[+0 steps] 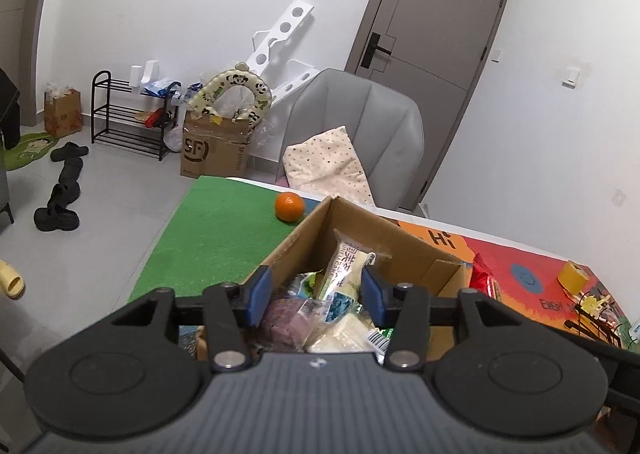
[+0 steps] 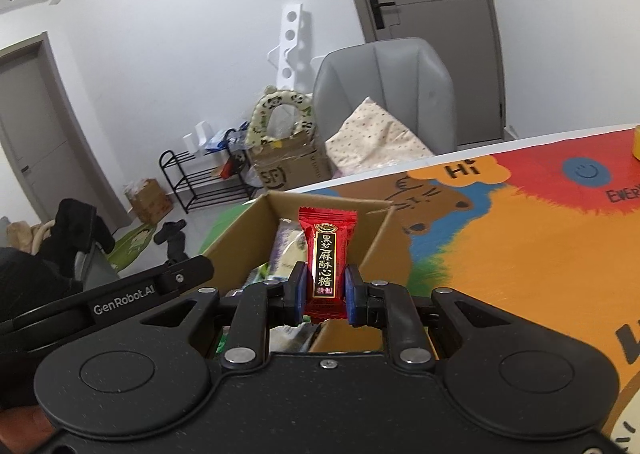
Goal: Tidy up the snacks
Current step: 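Open both tools to drop the cake and candy into the box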
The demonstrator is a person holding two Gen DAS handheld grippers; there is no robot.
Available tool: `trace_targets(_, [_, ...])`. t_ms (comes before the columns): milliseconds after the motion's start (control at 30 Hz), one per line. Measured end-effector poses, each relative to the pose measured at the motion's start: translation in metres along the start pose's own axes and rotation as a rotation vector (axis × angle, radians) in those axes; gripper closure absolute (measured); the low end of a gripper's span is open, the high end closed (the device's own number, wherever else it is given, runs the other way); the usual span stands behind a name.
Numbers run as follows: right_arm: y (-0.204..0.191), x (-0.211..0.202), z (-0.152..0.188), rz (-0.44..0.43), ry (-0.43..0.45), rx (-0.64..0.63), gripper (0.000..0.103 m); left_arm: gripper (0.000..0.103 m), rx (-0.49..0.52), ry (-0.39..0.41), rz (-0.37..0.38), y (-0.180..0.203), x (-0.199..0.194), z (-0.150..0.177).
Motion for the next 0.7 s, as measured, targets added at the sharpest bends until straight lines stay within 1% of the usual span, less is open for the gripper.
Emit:
trace_targets(67, [-0.004, 0.001, 0.001, -0.008, -0.006, -0.003, 0.085, 0.052, -0.001, -0.003, 0.001, -0.002, -0.002, 0.001])
trace_targets(200, [-0.012, -0.001, 0.002, -0.029, -0.013, -0.002, 0.085, 0.042, 0.010, 0.002, 0.004, -0.001, -0.006, 0.000])
trace_targets(333, [-0.020, -0.007, 0.004, -0.050, -0.016, -0.015, 0.084, 0.037, 0.018, 0.003, 0.006, 0.002, -0.008, 0.001])
trace_targets(400, [-0.023, -0.009, 0.005, -0.059, -0.015, -0.024, 0.078, 0.035, 0.017, 0.003, 0.005, 0.002, -0.009, 0.002])
trace_targets(533, [-0.020, -0.010, 0.008, -0.061, -0.028, -0.019, 0.074, 0.030, 0.020, 0.009, -0.005, 0.003, -0.016, 0.003])
trace_targets(600, [-0.015, -0.014, 0.009, -0.059, -0.022, -0.007, 0.067, 0.029, 0.024, 0.013, -0.008, 0.004, -0.019, 0.003])
trace_targets(700, [-0.008, -0.021, 0.008, -0.049, -0.004, 0.003, 0.061, 0.028, 0.032, 0.013, -0.008, 0.008, -0.022, 0.004])
Point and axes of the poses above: each gripper's, at about its wrist camera, not at the fingertips, and x roughly the way its jaws point, y to its right, z to its underside, the point moved 8 cm from there along x, roughly the way its jaws point, and after that the axes turned 5 degrees about -y, right-handed, at the moved point
